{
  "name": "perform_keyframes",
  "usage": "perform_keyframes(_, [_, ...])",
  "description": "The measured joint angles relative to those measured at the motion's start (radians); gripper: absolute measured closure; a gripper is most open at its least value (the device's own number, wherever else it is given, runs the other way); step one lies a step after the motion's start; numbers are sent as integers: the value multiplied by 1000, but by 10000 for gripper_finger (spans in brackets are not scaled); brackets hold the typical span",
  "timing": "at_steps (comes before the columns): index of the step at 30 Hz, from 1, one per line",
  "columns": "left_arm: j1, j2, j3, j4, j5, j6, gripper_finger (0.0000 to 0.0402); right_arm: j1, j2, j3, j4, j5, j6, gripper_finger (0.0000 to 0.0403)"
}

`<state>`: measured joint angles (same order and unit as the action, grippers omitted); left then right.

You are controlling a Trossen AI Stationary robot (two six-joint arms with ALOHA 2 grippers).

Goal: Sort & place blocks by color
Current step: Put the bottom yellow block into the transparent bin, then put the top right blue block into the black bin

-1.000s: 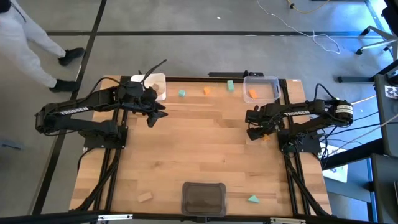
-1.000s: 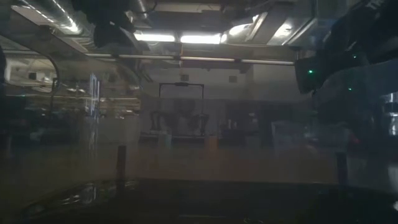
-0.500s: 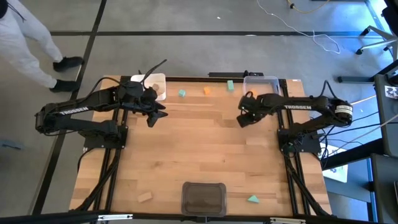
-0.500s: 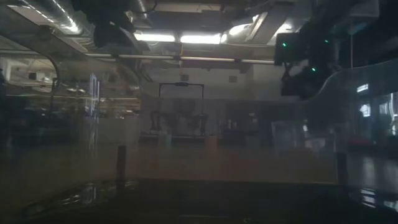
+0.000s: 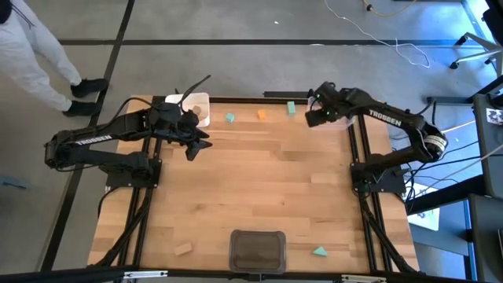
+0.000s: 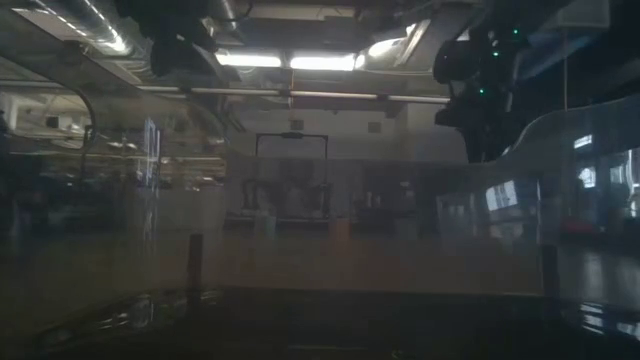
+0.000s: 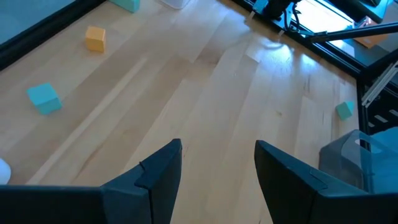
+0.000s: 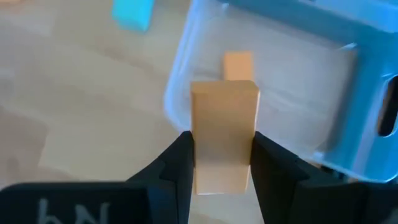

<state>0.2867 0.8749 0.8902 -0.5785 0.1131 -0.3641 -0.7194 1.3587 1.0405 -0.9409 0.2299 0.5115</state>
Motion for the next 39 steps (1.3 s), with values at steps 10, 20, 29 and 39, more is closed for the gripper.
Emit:
perform_keyframes(10, [0,0,0,0,0,0,209,-143,127,0,83,-4,-108,279])
perform_keyframes(20, [0,0,0,0,0,0,209,-217,337,0,199,-50,-155,279])
perform_keyframes(29, [0,0,0,-3,-1,0,209,-228,407,5,231,-50,-158,245])
perform_keyframes(39, [0,0,0,-5,-25,0,209,-228,396,111,182,-106,-154,157])
